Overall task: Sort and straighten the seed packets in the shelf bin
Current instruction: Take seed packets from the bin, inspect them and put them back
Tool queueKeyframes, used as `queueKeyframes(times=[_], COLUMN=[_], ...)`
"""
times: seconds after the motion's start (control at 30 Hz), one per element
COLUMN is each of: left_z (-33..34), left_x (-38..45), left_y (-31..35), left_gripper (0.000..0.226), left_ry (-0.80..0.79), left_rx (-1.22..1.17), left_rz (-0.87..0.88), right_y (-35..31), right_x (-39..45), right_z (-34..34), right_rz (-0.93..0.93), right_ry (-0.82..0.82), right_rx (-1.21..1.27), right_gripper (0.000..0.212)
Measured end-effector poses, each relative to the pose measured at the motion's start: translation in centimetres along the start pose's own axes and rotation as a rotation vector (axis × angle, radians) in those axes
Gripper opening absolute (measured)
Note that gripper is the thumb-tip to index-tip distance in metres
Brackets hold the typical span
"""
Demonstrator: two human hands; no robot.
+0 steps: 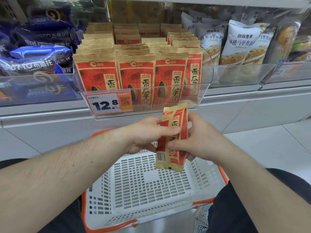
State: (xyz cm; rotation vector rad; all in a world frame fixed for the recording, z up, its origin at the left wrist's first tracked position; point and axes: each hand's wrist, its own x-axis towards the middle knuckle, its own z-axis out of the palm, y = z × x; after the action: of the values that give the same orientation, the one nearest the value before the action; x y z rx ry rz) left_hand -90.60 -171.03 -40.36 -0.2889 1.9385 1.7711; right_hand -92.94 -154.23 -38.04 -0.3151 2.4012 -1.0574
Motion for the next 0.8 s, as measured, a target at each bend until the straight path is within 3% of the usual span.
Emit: queueKeyframes(times=[0.13,0.27,0.33,0.47,0.57,0.67,0.8], left_z=[0.4,-0.1,-0.3,-0.2,-0.2,-0.2,-0.3], left_x=[0.1,0.4,0.5,0.7,0.8,0.7,0.7], left_y=[-0.2,-0.5,-0.5,-0.7,-0.7,-0.8,-0.9], left_gripper=[0.030,0.033,0.040,0.054,0.062,0.061,0.041], left_ry=[-0.012,0.006,0.010,-0.015,-0.057,-0.104,-0.071], left_rx=[-0.075,-0.041,-0.026,-0.020,-0.014,-0.003,-0.033], left_rz=[0.012,0.017,0.007,0.013,0.034,0.034,0.090], right_y=[-0.2,-0.1,0.0,0.0,0.0,0.0,-0.2], right_x=[0.0,0.0,0.2,0.5,0.7,0.9,0.9], right_z=[0.6,-0.7,-1.2,-1.6,-1.5,-0.9,0.1], right_rz=[-0.077,-0.090,-0.108,-0.100,-0.124,-0.146,-0.185], right_ry=[-0.016,-0.143,-0.121,-0.047,0.050,0.126,0.076], right_rx=[-0.082,-0.016,0.025,0.151,0.224,0.205,0.243], right_gripper=[0.068,0.040,0.029,0.032,0.013,0.023,0.031])
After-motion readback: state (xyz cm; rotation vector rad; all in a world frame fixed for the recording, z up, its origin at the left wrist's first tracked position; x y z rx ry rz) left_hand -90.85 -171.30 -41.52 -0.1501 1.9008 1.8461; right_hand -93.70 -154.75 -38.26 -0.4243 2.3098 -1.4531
